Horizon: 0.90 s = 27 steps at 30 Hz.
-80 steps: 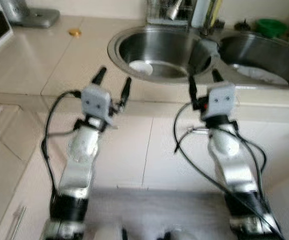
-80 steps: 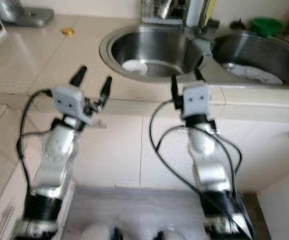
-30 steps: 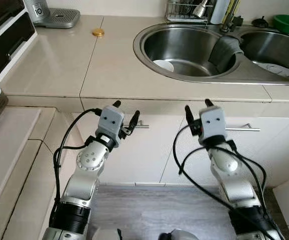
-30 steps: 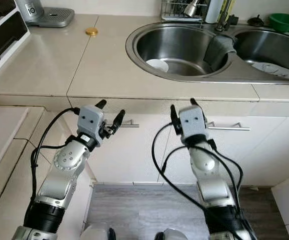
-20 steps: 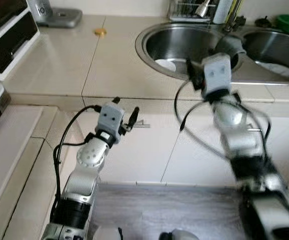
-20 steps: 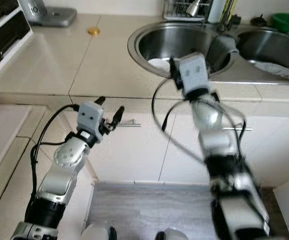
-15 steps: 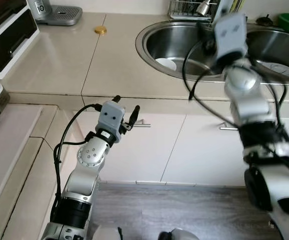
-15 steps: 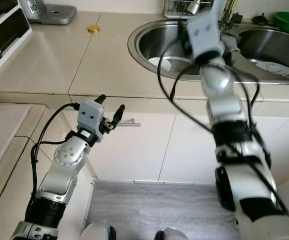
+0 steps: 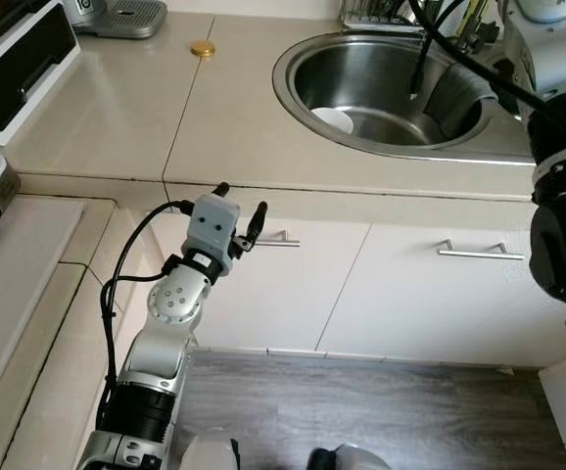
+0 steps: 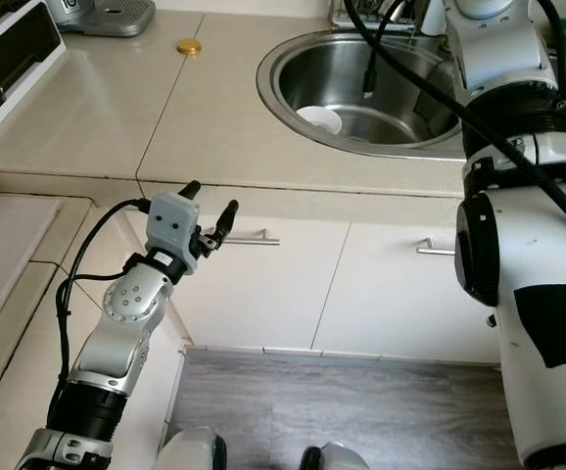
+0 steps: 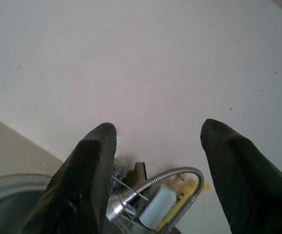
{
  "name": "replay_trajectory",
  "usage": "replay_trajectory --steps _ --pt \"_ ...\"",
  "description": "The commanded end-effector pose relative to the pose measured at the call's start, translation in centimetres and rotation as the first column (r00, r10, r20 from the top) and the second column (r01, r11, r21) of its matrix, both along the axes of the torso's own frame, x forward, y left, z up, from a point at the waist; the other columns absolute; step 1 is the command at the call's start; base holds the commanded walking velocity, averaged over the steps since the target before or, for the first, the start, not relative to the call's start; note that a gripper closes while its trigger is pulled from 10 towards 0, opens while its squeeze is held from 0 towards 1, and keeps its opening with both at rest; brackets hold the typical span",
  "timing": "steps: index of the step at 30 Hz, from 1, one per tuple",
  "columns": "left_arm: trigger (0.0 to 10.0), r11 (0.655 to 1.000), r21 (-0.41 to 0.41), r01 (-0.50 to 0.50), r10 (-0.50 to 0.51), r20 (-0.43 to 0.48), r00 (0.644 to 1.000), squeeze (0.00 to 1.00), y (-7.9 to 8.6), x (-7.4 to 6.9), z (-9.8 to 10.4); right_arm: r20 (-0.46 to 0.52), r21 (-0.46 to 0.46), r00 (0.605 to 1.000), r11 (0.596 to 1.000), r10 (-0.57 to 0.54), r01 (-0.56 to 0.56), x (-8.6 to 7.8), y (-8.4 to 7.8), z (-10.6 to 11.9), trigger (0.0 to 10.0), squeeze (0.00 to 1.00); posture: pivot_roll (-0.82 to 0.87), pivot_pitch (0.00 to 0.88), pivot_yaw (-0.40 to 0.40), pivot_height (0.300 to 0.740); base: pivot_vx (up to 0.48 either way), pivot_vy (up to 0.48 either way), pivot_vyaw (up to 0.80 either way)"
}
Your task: Kitchen organization
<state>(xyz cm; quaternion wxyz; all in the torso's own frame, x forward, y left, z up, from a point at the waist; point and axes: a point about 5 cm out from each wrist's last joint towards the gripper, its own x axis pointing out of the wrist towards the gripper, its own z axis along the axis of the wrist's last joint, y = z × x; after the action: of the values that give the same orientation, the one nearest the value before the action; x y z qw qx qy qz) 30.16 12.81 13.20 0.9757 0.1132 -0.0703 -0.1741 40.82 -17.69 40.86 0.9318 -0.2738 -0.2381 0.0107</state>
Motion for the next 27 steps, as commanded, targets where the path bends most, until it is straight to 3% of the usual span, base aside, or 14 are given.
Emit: replay_trajectory --steps 1,13,18,27 --pt "10.0 1.000 0.010 -0.001 0.001 0.018 1.000 0.00 -0.1 0.3 0.3 0.048 -0.017 0.999 1.000 -0.002 0.003 -0.6 -0.3 2.2 10.0 0.00 0.24 0.000 -0.077 0.740 0.000 0.000 0.00" --pt "10.0 1.000 0.011 0.007 -0.007 0.019 1.000 0.00 -0.2 0.3 0.2 0.175 0.073 0.985 0.997 -0.017 0.005 -1.9 -1.5 5.1 10.0 0.00 0.24 0.000 -0.071 0.740 0.000 0.000 0.00" --pt "10.0 1.000 0.009 0.006 -0.006 0.022 1.000 0.00 -0.3 0.4 0.2 0.288 0.159 0.957 0.987 -0.046 0.000 -3.3 -2.7 7.5 10.0 0.00 0.24 0.000 -0.071 0.740 0.000 0.000 0.00" --pt "10.0 1.000 0.006 0.004 -0.004 0.022 1.000 0.00 -0.3 0.5 0.2 0.353 0.208 0.932 0.978 -0.082 0.008 -4.6 -4.0 9.6 10.0 0.00 0.23 0.000 -0.073 0.740 0.000 0.000 0.00"
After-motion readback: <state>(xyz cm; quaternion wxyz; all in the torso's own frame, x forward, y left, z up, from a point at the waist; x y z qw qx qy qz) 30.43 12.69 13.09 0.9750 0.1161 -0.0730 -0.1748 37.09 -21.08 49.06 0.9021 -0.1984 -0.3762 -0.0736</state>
